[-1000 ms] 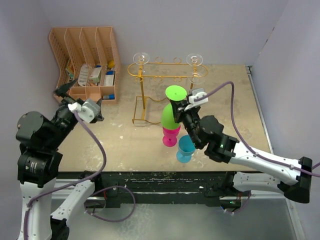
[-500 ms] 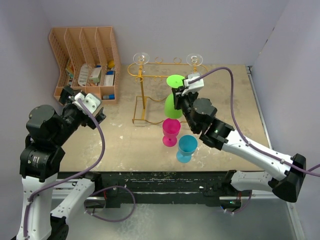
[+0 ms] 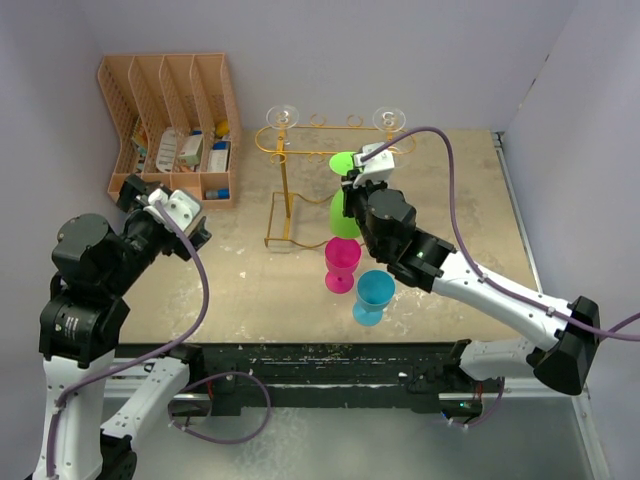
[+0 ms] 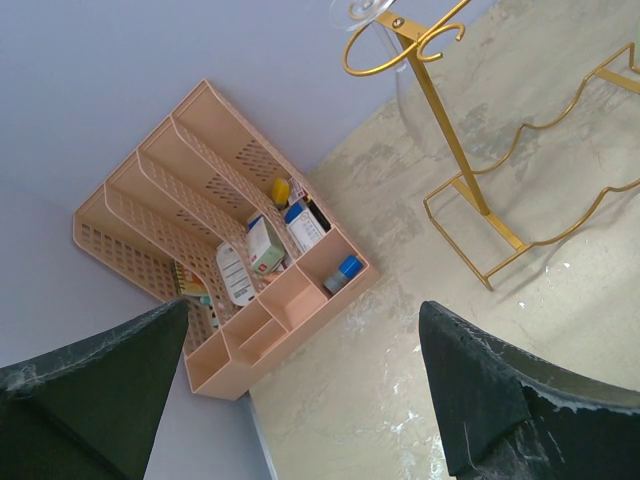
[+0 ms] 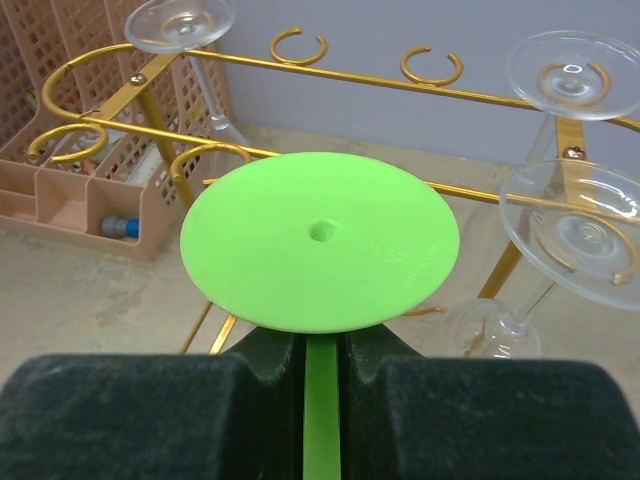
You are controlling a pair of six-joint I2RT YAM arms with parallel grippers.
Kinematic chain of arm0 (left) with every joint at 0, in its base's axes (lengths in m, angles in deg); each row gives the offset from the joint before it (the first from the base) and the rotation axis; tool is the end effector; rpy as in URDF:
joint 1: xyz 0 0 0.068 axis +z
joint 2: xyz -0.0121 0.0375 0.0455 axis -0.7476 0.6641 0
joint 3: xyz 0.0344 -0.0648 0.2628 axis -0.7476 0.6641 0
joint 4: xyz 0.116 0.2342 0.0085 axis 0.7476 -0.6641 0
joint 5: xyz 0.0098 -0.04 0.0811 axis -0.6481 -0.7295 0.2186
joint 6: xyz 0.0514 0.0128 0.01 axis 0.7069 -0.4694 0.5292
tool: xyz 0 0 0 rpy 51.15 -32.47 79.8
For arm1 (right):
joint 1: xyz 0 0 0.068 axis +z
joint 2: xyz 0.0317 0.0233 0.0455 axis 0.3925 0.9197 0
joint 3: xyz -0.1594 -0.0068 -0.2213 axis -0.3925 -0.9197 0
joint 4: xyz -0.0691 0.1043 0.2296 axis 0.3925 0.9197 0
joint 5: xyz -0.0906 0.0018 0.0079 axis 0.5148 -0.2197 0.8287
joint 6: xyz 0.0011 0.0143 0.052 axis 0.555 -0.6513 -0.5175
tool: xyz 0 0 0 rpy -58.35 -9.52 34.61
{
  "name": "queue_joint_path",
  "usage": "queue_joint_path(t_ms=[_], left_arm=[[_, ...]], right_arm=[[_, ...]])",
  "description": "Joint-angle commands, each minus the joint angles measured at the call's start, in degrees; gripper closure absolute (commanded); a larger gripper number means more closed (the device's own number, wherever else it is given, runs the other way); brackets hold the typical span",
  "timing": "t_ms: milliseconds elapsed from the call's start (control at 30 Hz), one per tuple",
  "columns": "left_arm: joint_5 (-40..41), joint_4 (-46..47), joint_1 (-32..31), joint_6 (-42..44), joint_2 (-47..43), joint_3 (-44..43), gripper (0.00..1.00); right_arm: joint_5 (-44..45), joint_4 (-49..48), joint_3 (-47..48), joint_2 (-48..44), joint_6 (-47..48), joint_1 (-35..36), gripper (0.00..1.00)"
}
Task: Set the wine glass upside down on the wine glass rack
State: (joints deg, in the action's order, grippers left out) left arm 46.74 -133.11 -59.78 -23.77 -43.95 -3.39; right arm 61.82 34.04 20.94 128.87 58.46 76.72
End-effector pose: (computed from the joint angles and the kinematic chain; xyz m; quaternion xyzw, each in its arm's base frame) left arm 0.0886 -0.0243 0.4603 0.3244 0.6831 0.0397 0.6531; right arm 0.1903 0.2200 0.4002 -0.0338 0.6870 0.1424 0.7117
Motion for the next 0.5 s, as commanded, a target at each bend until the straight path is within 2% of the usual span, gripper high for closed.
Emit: queue_joint_path(t_ms=[0,467], left_arm=[[1.0,2.1,-0.3,-1.4,-0.7,0.9,0.0],[2.1,2.5,-0.3,-1.8,-1.3,2.8,0.0]], right_arm=[[3.9,-0.8,1.9,-1.1,-0.9,-0.2,1.0],[7.4,-1.0,3.7,1.9,-0.1,-0.4,1.0]])
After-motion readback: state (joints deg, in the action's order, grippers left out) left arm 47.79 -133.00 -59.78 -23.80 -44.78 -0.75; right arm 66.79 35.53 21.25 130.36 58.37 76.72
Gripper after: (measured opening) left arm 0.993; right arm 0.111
